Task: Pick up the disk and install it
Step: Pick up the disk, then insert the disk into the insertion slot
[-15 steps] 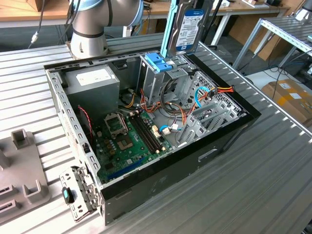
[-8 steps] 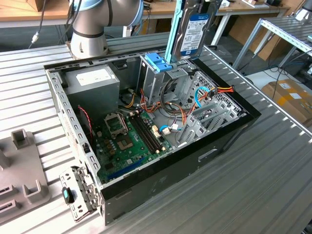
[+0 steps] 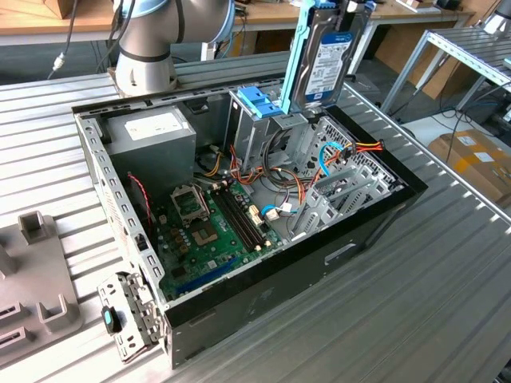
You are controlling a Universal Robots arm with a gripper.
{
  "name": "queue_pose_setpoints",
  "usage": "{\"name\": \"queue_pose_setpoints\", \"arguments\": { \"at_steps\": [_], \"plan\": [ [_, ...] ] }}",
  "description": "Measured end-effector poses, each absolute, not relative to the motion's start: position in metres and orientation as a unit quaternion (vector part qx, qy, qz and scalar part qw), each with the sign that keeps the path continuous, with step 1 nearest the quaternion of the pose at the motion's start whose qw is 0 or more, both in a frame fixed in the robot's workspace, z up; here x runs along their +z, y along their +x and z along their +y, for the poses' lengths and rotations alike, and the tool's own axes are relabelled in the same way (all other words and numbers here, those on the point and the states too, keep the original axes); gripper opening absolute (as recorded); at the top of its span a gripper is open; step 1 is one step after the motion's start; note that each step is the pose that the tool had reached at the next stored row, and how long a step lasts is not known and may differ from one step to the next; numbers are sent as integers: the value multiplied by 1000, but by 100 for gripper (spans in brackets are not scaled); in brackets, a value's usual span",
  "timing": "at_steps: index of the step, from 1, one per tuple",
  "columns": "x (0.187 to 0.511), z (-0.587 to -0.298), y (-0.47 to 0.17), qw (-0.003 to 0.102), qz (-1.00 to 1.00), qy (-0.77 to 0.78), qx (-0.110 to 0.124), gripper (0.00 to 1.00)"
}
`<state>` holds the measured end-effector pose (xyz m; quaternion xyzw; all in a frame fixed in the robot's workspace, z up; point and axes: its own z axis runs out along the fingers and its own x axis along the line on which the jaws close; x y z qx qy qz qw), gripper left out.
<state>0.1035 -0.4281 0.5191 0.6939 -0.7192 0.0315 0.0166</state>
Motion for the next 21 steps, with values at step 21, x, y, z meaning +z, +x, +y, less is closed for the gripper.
{"name": "queue_pose_setpoints", "arguments": {
  "at_steps": [21],
  "plan": [
    [513,-482,104,35,-718,693,51,35]
  ]
}}
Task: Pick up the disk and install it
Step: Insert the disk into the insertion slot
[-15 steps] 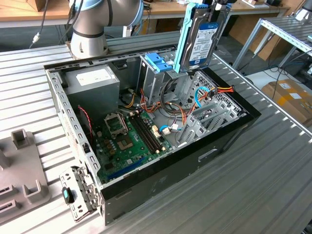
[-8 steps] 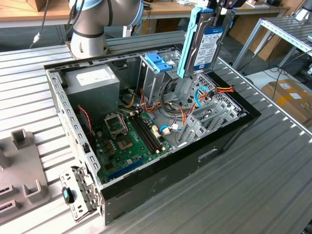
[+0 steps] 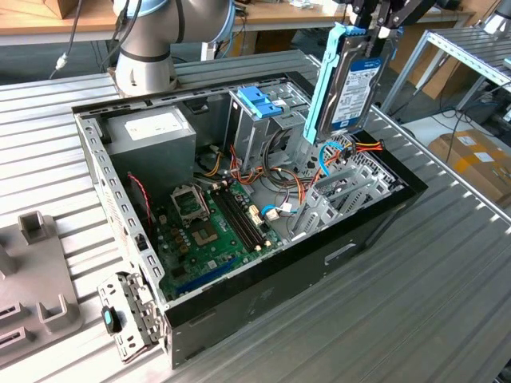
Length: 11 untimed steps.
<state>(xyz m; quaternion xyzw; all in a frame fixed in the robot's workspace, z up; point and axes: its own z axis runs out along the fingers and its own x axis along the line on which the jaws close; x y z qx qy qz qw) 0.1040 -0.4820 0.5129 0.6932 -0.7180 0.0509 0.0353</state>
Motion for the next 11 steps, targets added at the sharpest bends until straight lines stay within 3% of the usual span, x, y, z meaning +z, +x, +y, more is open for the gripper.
{"name": "queue_pose_setpoints", "arguments": {
  "at_steps": [11],
  "plan": [
    [508,-523,104,38,-718,693,54,35]
  ]
}}
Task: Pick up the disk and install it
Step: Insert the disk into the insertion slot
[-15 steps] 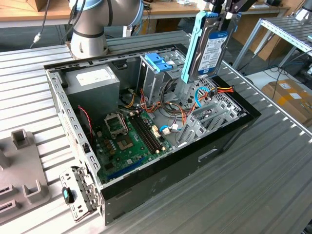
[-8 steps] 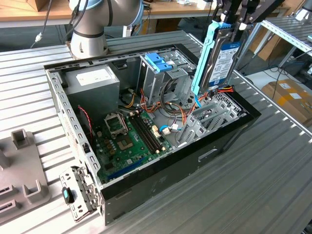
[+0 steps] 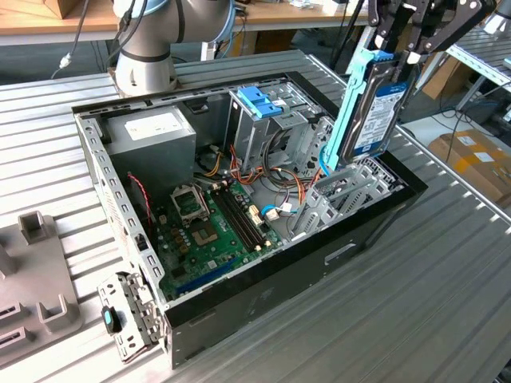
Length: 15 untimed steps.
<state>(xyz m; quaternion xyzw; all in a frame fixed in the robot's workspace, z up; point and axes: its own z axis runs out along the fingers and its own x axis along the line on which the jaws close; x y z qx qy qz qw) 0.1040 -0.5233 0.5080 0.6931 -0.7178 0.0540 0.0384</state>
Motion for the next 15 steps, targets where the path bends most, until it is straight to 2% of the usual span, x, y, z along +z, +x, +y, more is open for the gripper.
{"name": "queue_pose_setpoints", "arguments": {
  "at_steps": [1,4,11,15],
  "plan": [
    [507,-527,104,37,-718,693,52,35],
    [507,-533,104,23,-719,694,38,35],
    [497,-537,104,20,-719,694,35,35],
    [495,-538,104,7,-720,694,22,35]
  ]
}}
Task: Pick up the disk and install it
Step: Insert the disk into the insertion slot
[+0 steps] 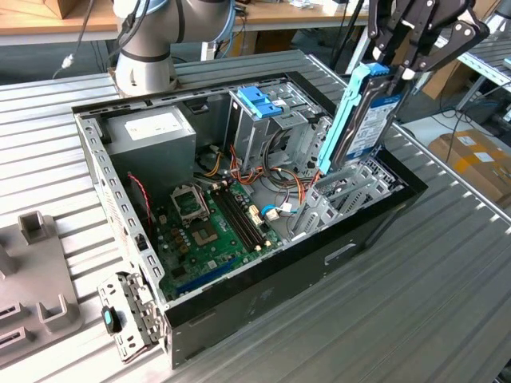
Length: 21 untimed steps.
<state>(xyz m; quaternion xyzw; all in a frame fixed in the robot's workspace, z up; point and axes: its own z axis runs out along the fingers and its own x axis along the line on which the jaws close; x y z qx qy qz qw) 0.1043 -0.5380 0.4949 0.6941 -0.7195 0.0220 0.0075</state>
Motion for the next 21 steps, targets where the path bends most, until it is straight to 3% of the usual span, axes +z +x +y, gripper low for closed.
{"name": "queue_pose_setpoints", "arguments": {
  "at_steps": [3,21],
  "plan": [
    [490,-545,106,3,-720,694,18,35],
    [459,-557,110,2,-720,694,16,35]
  ]
}}
